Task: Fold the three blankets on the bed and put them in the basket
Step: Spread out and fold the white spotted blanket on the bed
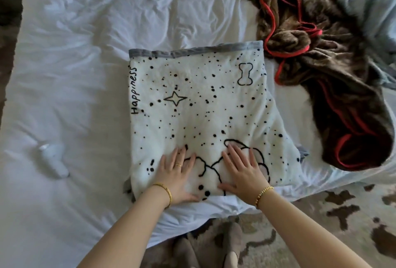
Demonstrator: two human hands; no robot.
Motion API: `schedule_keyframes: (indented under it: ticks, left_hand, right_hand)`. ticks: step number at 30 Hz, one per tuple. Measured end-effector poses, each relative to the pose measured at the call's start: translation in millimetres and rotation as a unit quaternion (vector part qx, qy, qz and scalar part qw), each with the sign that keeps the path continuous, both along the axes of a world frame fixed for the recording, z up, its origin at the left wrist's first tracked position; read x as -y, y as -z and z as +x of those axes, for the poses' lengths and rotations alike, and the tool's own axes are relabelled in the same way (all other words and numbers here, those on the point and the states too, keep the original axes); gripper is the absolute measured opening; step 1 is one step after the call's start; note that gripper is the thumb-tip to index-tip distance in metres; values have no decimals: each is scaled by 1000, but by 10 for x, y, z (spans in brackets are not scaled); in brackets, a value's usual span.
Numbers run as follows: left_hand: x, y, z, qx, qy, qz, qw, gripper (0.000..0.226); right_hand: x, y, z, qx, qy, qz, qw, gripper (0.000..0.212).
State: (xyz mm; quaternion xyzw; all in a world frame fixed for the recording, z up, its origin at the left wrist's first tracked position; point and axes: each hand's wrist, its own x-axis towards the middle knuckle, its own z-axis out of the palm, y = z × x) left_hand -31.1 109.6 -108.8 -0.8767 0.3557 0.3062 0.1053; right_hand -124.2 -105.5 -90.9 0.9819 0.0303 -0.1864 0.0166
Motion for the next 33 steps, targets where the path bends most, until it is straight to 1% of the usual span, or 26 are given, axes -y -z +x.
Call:
schedule_keyframes:
  ticks: [2, 3, 5, 6, 7, 9, 10, 12, 13, 14, 16, 18, 21, 23, 25, 28, 33]
  left_hand:
    - [-55, -32, -71, 27, 10, 20, 999, 114]
    - [-90, -50, -118, 44, -4, 26, 999, 108]
    - [-149, -84, -196, 64, -67, 10, 996, 98]
    - [-165, -99, -214, 69, -95, -2, 993, 91]
    - [-162, -119, -214, 76, -113, -14, 991, 84]
    - [-91, -173, -149, 85, -136, -33, 986, 69]
    - [-44, -203, -88, 88, -149, -42, 984, 63]
    - [32, -290, 71, 92, -167, -61, 980, 50]
    - [50, -349, 159, 95, -169, -66, 979, 45]
    - [54, -413, 250, 107, -167, -68, 978, 42]
    - [43, -562, 420, 159, -157, -72, 972, 42]
    - [39, -752, 572, 214, -147, -81, 962, 39]
    - [108, -1066, 862, 273, -134, -112, 946, 35]
    - [189, -1282, 1128, 309, -123, -127, 934, 34]
    - [303, -1470, 1462, 334, -117, -130, 926, 35]
    - [556, -1639, 2025, 360, -128, -119, 916, 37]
    - [942, -1490, 2846, 353, -167, -66, 918, 27]
  right_hand:
    - [61, -26, -62, -3, -31, -16, 999, 100]
    - [91, -30, -100, 8, -51, -28, 998, 104]
    - [168, -12, -184, 22, -69, -57, 996, 104]
    - [226, -18, -208, 30, -44, -68, 996, 105]
    - [297, -27, -213, 42, 3, -81, 996, 104]
    - [420, -58, -170, 57, 100, -91, 989, 92]
    - [456, -82, -125, 57, 123, -90, 987, 80]
    - [493, -141, 10, 80, 134, -76, 985, 52]
    - [509, -179, 96, 98, 142, -68, 983, 45]
    - [518, -236, 195, 111, 157, -60, 980, 43]
    - [537, -386, 394, 132, 184, -48, 973, 44]
    - [562, -570, 587, 176, 188, -36, 966, 43]
    - [647, -866, 942, 270, 172, -33, 947, 32]
    - [753, -1027, 1235, 297, 173, -32, 938, 26]
    - [887, -1148, 1572, 302, 179, -35, 936, 29]
    - [1122, -1230, 2106, 277, 179, -43, 943, 37]
    - [1481, -1086, 2953, 231, 173, -41, 957, 33]
